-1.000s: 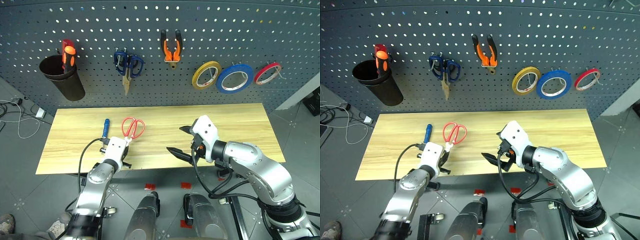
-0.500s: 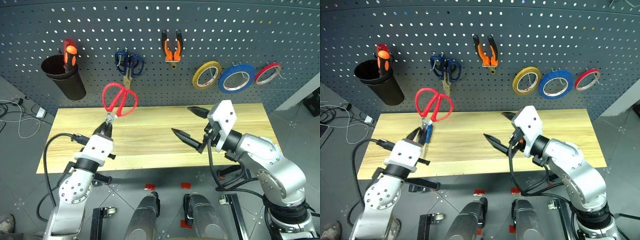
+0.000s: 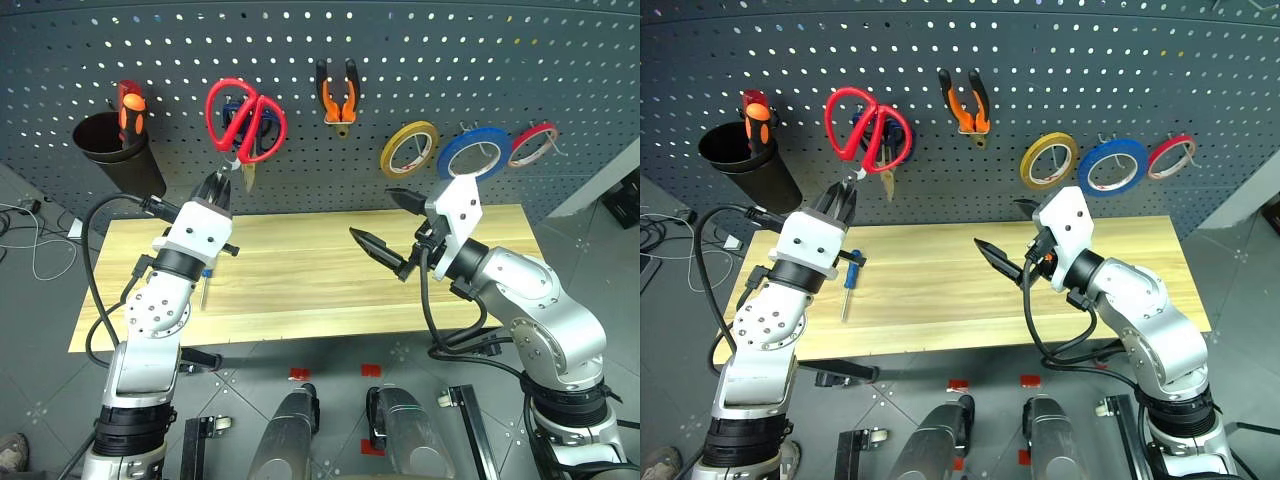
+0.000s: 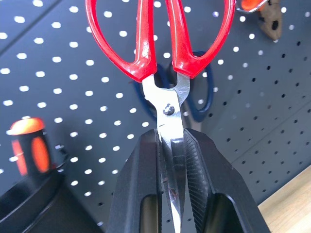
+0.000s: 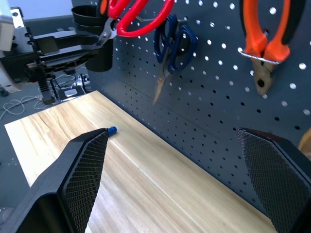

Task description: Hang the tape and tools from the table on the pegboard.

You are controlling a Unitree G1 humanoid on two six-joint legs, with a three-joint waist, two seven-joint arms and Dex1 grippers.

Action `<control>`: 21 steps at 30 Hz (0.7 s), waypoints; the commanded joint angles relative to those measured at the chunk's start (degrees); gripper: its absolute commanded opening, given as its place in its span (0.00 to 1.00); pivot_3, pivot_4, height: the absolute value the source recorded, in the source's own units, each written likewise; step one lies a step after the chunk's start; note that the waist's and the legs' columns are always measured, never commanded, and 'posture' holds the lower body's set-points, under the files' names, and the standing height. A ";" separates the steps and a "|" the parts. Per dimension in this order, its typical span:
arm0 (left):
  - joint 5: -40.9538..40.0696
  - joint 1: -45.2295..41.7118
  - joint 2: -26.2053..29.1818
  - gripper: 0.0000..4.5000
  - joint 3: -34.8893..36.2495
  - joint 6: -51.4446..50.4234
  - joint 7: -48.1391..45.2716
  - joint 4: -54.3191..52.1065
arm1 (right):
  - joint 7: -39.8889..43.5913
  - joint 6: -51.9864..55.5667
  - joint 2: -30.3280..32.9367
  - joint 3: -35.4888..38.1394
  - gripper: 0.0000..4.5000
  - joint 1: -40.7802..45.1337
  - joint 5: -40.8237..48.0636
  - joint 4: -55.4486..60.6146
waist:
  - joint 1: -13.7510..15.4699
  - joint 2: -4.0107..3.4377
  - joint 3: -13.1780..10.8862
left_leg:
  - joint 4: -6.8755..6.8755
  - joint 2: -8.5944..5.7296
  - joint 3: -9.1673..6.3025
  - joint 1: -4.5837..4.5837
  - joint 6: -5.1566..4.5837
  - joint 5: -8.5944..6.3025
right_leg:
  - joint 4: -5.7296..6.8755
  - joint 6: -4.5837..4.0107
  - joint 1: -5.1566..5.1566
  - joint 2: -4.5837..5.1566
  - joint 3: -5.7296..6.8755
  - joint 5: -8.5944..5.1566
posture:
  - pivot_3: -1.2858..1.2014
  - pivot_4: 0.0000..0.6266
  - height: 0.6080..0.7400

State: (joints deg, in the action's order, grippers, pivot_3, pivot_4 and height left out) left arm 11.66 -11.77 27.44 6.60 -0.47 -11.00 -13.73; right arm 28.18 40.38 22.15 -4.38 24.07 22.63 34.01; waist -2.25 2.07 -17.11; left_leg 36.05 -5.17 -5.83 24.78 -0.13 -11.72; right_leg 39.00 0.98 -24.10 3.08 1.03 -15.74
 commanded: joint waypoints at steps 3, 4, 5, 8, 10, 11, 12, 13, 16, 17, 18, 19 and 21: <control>1.47 -0.75 1.31 0.09 0.41 1.96 0.41 1.75 | 0.31 -1.71 0.20 -0.64 1.00 1.51 -0.10 0.98 | 0.03 0.00 0.00 | 0.01 0.00 -0.01 0.00 -0.01 0.00 | 0.00 0.00 0.01 0.01 0.02 0.00 | 0.49 0.45 1.00; 1.54 -0.36 1.26 0.09 0.46 1.81 0.47 1.84 | 0.35 -1.77 0.17 -0.69 1.00 1.65 -0.10 0.86 | 0.04 0.00 0.00 | 0.02 0.00 -0.01 0.00 -0.01 -0.01 | 0.00 0.00 0.01 0.01 0.01 0.00 | 0.49 0.45 1.00; 1.69 0.11 1.20 0.09 0.32 1.69 0.44 2.01 | 0.40 -1.87 0.11 -0.79 1.00 1.82 -0.13 0.66 | 0.06 0.00 0.00 | 0.03 -0.02 -0.01 0.00 -0.01 -0.01 | -0.01 0.00 0.02 0.02 0.01 0.00 | 0.49 0.45 1.00; 1.97 -0.08 0.61 0.09 -0.95 1.69 0.15 3.32 | 0.49 -2.36 -0.32 -1.38 1.00 2.50 -0.17 0.05 | 0.10 0.00 0.00 | 0.03 -0.02 -0.01 0.00 -0.01 -0.01 | 0.00 -0.01 0.02 0.02 0.00 0.01 | 0.49 0.45 1.00; 1.73 -1.49 0.20 0.09 -1.91 0.84 -0.52 5.12 | 0.38 -2.63 -0.79 -1.88 1.00 3.00 -0.13 -0.35 | 0.24 0.00 0.00 | 0.03 -0.01 -0.03 0.00 -0.01 -0.01 | 0.02 -0.01 0.02 0.02 0.03 0.01 | 0.49 0.45 1.00; 1.34 -2.16 -0.11 0.09 -1.95 0.19 -0.57 6.07 | 0.36 -2.72 -0.98 -2.12 1.00 3.16 -0.12 -0.54 | 0.26 0.00 0.00 | 0.03 -0.01 -0.03 0.00 -0.01 0.00 | 0.03 -0.01 0.02 0.02 0.03 0.01 | 0.49 0.45 1.00; 0.63 -2.79 -0.28 0.09 -2.06 -0.48 -1.05 6.90 | 0.37 -2.84 -1.10 -2.32 1.00 3.24 -0.16 -0.64 | 0.31 0.00 0.00 | 0.04 -0.01 -0.03 0.00 -0.01 0.00 | 0.04 -0.01 0.02 0.02 0.04 0.01 | 0.49 0.45 1.00; 0.69 -3.51 -0.11 0.16 -2.42 -0.84 -1.48 8.03 | 0.38 -2.92 -1.24 -2.55 1.00 3.34 -0.22 -0.76 | 0.34 0.00 0.00 | 0.05 -0.02 -0.02 0.00 -0.01 0.00 | 0.04 -0.01 0.02 0.02 0.03 0.02 | 0.49 0.45 1.00; 0.72 -4.71 -0.17 0.38 -3.13 -1.29 -2.25 10.61 | 0.10 -3.12 -1.71 -3.28 1.00 3.38 -0.57 -1.11 | 0.31 0.00 0.00 | 0.06 -0.02 -0.02 0.00 0.00 0.00 | 0.05 -0.01 0.02 0.02 0.03 0.02 | 0.49 0.45 1.00; 0.70 -4.69 -0.18 0.44 -3.51 -1.74 -2.72 11.21 | -0.04 -3.13 -1.90 -3.51 1.00 3.30 -0.70 -1.21 | 0.30 0.00 0.01 | 0.06 -0.02 -0.02 0.00 0.05 0.03 | 0.05 -0.01 0.02 0.02 0.03 0.02 | 0.49 0.45 1.00; 0.39 -4.49 -0.50 0.51 -3.59 -2.16 -2.93 11.47 | -0.12 -3.12 -2.01 -3.65 1.00 3.15 -0.79 -1.21 | 0.25 0.00 0.01 | 0.06 -0.02 0.00 0.00 0.17 0.11 | 0.05 -0.01 0.02 0.02 0.02 0.02 | 0.49 0.44 1.00; -0.15 -4.04 -1.00 0.57 -3.45 -3.32 -3.12 11.65 | -0.33 -2.99 -2.22 -4.04 1.00 2.94 -1.06 -1.22 | 0.25 0.00 0.01 | 0.06 -0.02 -0.01 0.00 0.18 0.11 | 0.05 -0.01 0.01 0.02 0.02 0.02 | 0.49 0.44 1.00; -1.49 -2.51 -1.92 0.70 -3.39 -6.79 -4.15 12.04 | -1.06 -2.24 -2.63 -5.06 1.00 2.41 -1.83 -1.24 | 0.23 0.00 0.01 | 0.06 -0.02 -0.01 0.00 0.18 0.11 | 0.05 -0.01 0.01 0.02 0.00 0.02 | 0.49 0.45 1.00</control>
State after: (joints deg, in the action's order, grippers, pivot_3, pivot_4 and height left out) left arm 11.34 -15.67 25.88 3.06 -5.09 -14.44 -1.55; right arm 27.75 38.58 19.91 -8.75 26.46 21.30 31.33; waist -2.02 2.07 -17.10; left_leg 36.11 -5.19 -5.84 24.78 0.06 -11.60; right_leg 39.04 0.97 -24.09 3.10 1.02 -15.72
